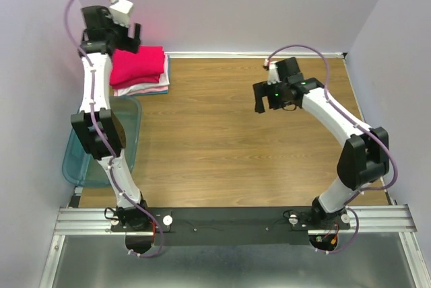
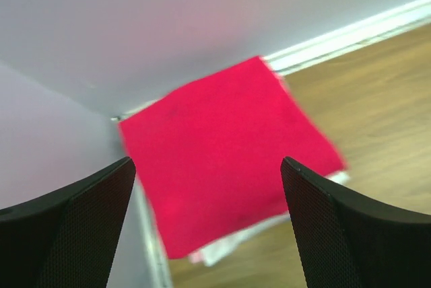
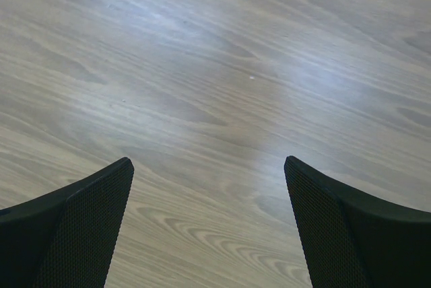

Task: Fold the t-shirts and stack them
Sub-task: Put the neatly folded tshirt into the corner of the board with the left arm

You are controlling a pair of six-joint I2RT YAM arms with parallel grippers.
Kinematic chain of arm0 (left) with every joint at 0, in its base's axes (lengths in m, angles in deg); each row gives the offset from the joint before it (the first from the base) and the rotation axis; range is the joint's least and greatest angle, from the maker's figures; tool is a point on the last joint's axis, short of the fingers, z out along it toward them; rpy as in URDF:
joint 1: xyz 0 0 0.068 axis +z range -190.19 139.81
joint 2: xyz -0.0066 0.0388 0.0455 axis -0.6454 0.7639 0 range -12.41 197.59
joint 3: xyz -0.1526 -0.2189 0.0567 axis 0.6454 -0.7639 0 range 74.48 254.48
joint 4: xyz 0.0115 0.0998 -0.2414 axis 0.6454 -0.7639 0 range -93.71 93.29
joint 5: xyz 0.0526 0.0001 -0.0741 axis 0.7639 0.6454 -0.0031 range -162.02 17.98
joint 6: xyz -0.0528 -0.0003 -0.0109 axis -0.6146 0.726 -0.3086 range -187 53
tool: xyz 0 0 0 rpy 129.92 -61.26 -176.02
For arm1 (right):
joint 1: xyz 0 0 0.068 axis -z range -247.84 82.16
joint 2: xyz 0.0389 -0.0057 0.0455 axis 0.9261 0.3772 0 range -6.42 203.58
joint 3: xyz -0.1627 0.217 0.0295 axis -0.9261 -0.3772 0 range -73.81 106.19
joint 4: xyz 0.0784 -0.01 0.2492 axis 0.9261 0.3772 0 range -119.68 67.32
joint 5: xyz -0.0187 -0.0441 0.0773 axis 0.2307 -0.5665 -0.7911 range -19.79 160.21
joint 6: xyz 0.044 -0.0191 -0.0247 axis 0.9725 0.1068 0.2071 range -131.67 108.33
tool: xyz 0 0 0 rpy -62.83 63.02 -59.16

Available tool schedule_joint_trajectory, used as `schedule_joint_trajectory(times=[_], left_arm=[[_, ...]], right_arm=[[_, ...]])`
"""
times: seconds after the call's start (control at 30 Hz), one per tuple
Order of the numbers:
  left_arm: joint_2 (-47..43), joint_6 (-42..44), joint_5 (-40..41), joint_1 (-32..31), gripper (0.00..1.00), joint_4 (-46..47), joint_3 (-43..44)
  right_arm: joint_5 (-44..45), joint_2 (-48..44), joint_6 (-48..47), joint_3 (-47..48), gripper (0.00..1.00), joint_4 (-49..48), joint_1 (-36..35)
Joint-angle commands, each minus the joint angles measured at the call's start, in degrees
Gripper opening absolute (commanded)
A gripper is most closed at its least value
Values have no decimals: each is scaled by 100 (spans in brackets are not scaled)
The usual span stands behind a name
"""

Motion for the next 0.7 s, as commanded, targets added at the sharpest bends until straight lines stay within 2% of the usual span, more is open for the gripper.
schedule_joint_trajectory(times=[0.0,0.07,0.33,0.53,0.67], left_arm=[[-930,-139,82,-906,96,-215,-800],[-1387,-165,381,-1501,96,-118,-1486],[-2941,-657,479,-2735,97,392,-3997],[-3822,-719,347,-2886,98,664,-5493],[-4585,-631,321,-2894,98,761,-6128]], right_arm=[[-510,-449,-72,-180,100,222,661],[-747,-659,-81,-347,100,284,1030],[-1196,-1512,-213,-1260,100,495,1990],[-1276,-2127,-459,-2104,100,530,2113],[-1381,-2365,-398,-2194,100,530,2114]])
